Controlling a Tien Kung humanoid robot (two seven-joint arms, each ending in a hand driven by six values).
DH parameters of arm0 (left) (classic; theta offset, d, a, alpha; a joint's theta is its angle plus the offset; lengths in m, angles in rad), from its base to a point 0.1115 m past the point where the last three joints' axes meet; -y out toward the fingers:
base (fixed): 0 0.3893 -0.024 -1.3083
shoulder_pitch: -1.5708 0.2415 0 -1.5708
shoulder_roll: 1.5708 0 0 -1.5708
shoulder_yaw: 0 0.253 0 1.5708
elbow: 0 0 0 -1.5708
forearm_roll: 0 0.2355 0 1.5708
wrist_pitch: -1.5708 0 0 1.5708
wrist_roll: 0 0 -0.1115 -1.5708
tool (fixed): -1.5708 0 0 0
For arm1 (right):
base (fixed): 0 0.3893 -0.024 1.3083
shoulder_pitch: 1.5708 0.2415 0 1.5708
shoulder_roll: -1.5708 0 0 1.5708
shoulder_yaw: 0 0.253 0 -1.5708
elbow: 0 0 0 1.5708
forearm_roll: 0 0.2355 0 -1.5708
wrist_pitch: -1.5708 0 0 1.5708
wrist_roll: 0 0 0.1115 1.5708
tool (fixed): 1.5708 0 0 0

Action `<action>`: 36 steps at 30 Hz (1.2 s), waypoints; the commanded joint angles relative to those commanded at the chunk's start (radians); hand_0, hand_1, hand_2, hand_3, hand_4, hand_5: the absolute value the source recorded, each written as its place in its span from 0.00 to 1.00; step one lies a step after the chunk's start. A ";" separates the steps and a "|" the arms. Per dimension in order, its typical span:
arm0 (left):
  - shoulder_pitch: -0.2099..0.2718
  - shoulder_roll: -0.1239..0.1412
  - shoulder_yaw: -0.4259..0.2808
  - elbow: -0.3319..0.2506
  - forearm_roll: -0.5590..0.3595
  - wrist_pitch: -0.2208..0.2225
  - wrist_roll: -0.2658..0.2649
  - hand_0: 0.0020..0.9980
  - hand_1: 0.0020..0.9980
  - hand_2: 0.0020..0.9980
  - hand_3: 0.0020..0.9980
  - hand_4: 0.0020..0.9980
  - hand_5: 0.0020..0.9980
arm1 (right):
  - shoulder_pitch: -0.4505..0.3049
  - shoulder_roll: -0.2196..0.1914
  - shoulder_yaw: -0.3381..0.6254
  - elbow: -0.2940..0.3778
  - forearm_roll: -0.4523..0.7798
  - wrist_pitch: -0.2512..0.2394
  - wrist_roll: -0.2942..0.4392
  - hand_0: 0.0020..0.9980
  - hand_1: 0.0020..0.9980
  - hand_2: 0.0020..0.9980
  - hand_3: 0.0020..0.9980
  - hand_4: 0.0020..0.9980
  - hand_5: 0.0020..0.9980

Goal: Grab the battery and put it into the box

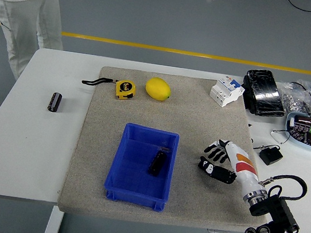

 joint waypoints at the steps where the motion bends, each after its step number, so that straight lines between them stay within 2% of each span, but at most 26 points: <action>1: 0.000 0.000 0.000 0.000 0.001 0.000 0.000 0.74 0.67 0.70 0.63 0.67 0.64 | 0.001 -0.001 0.002 0.001 0.000 0.002 0.000 0.34 0.39 0.41 0.45 0.70 0.12; 7: 0.000 0.000 0.001 0.000 -0.002 0.000 -0.001 0.74 0.67 0.70 0.63 0.67 0.64 | -0.005 -0.002 0.010 0.003 -0.003 0.015 -0.001 0.34 0.39 0.41 0.45 0.69 0.11; 8: 0.000 0.000 0.001 0.000 -0.003 0.000 -0.001 0.74 0.67 0.70 0.63 0.67 0.64 | -0.005 -0.003 0.010 0.005 -0.005 0.018 -0.001 0.43 0.45 0.47 0.50 0.75 0.13; 13: -0.002 0.001 -0.001 0.000 0.002 -0.001 0.000 0.74 0.67 0.70 0.63 0.67 0.64 | -0.006 -0.007 0.014 0.032 -0.058 0.047 0.005 0.43 0.45 0.47 0.50 0.75 0.13; 14: -0.002 0.001 -0.001 0.000 0.003 -0.001 0.000 0.74 0.67 0.70 0.63 0.67 0.64 | -0.006 -0.007 0.017 0.038 -0.074 0.054 0.005 0.69 0.65 0.69 0.73 1.00 0.29; 19: -0.002 0.001 -0.002 0.000 0.005 -0.002 0.001 0.74 0.67 0.70 0.63 0.67 0.64 | -0.014 -0.012 0.024 0.037 -0.116 0.066 0.006 0.69 0.65 0.69 0.73 1.00 0.29; 20: -0.002 0.001 -0.002 0.000 0.005 -0.001 0.001 0.74 0.67 0.70 0.63 0.67 0.64 | -0.017 -0.013 0.027 0.034 -0.118 0.067 0.005 0.74 0.70 0.73 0.77 1.00 0.30; 31: 0.002 -0.002 -0.009 0.000 0.016 -0.001 0.006 0.74 0.67 0.70 0.63 0.67 0.64 | -0.056 -0.039 0.053 -0.013 -0.149 0.065 -0.004 0.74 0.70 0.73 0.77 1.00 0.30; 32: 0.002 -0.002 -0.009 0.000 0.017 -0.002 0.007 0.74 0.67 0.70 0.63 0.67 0.64 | -0.058 -0.039 0.054 -0.014 -0.148 0.063 -0.003 0.63 0.61 0.65 0.72 1.00 0.30; 36: 0.001 -0.003 -0.007 -0.002 0.020 -0.003 0.008 0.74 0.67 0.70 0.63 0.67 0.64 | -0.064 -0.039 0.051 -0.023 -0.136 0.050 0.004 0.63 0.61 0.65 0.72 1.00 0.30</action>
